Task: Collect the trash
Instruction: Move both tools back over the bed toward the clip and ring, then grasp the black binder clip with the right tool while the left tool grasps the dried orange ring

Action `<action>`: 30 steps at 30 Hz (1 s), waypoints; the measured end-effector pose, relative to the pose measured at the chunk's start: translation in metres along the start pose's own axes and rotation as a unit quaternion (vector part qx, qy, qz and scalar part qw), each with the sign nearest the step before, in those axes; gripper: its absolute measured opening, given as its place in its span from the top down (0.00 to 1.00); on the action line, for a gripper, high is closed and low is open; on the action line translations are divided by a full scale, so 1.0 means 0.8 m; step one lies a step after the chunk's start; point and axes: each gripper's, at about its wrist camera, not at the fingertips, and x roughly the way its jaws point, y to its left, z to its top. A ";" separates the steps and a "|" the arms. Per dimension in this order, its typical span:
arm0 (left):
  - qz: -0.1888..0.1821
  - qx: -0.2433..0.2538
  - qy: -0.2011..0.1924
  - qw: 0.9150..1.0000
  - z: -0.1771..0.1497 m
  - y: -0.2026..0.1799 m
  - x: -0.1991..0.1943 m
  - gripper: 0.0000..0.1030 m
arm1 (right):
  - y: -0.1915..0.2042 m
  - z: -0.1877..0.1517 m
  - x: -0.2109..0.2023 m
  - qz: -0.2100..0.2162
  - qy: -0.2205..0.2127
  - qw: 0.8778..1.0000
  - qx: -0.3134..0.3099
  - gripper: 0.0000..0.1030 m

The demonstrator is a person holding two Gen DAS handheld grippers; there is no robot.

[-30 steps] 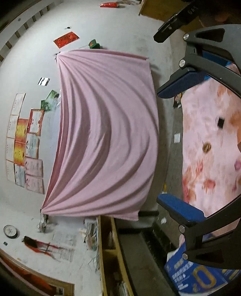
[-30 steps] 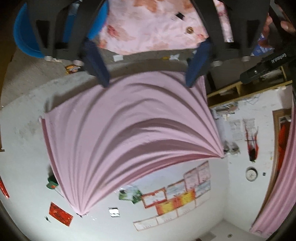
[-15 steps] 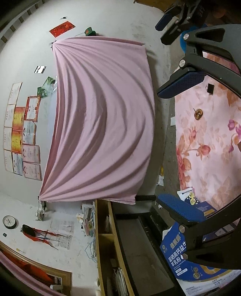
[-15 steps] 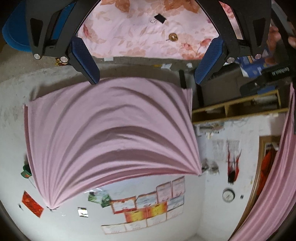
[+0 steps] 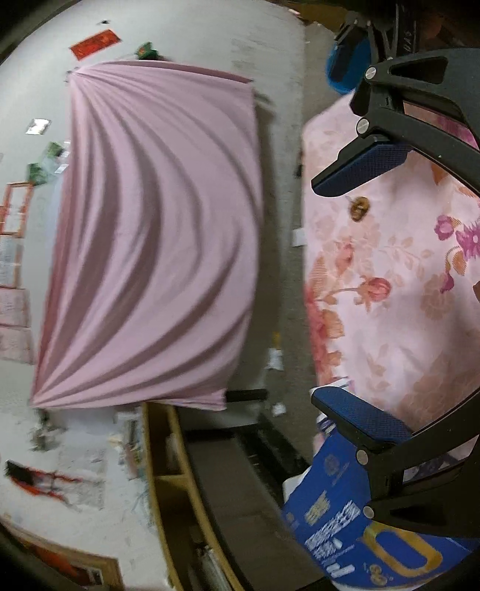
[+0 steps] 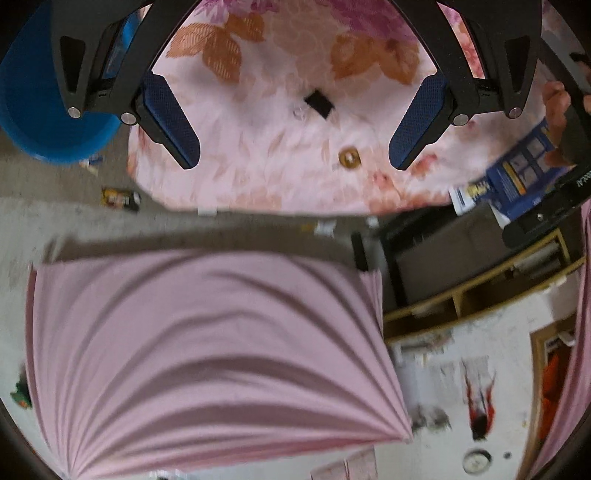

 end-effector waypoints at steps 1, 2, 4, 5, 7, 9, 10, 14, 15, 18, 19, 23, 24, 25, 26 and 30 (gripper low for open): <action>-0.001 -0.002 0.014 1.000 -0.002 -0.001 0.009 0.02 | -0.002 -0.001 0.004 0.002 0.010 1.000 0.003 0.01; 0.000 0.002 0.031 1.000 -0.004 -0.003 0.018 0.02 | -0.005 -0.001 0.009 0.007 0.025 1.000 0.007 0.02; -0.001 0.009 0.061 0.998 -0.008 -0.008 0.035 0.02 | -0.008 -0.004 0.020 0.006 0.054 0.998 0.010 0.04; -0.002 0.012 0.075 0.997 -0.010 -0.011 0.042 0.02 | -0.009 -0.008 0.026 0.006 0.068 0.998 0.012 0.07; -0.005 0.019 0.094 0.995 -0.015 -0.017 0.053 0.02 | -0.014 -0.010 0.038 0.015 0.096 0.995 0.021 0.14; -0.001 0.026 0.112 0.993 -0.018 -0.022 0.064 0.02 | -0.016 -0.013 0.048 0.025 0.115 0.993 0.027 0.19; 0.003 0.028 0.125 0.992 -0.020 -0.024 0.070 0.02 | -0.016 -0.014 0.050 0.029 0.121 0.992 0.027 0.22; 0.011 0.031 0.166 0.986 -0.028 -0.026 0.092 0.02 | -0.011 -0.018 0.057 0.047 0.143 0.988 0.016 0.28; 0.010 0.030 0.170 0.985 -0.030 -0.025 0.095 0.02 | -0.009 -0.020 0.059 0.050 0.147 0.988 0.012 0.29; 0.003 0.028 0.184 0.983 -0.036 -0.024 0.105 0.02 | -0.001 -0.021 0.067 0.058 0.163 0.985 -0.004 0.37; 0.002 0.028 0.187 0.982 -0.036 -0.025 0.108 0.02 | 0.002 -0.023 0.071 0.060 0.171 0.983 -0.011 0.41; -0.005 0.031 0.199 0.979 -0.040 -0.030 0.123 0.03 | 0.013 -0.026 0.084 0.057 0.191 0.979 -0.030 0.48; -0.012 0.031 0.203 0.979 -0.041 -0.031 0.127 0.03 | 0.014 -0.025 0.086 0.057 0.192 0.979 -0.033 0.50; -0.019 0.030 0.207 0.978 -0.040 -0.034 0.128 0.04 | 0.015 -0.025 0.089 0.056 0.195 0.978 -0.037 0.55; -0.027 0.032 0.210 0.977 -0.041 -0.037 0.132 0.05 | 0.017 -0.025 0.091 0.051 0.199 0.978 -0.043 0.62; -0.056 0.062 0.225 0.971 -0.042 -0.055 0.145 0.16 | 0.012 -0.024 0.093 0.049 0.200 0.978 -0.046 0.75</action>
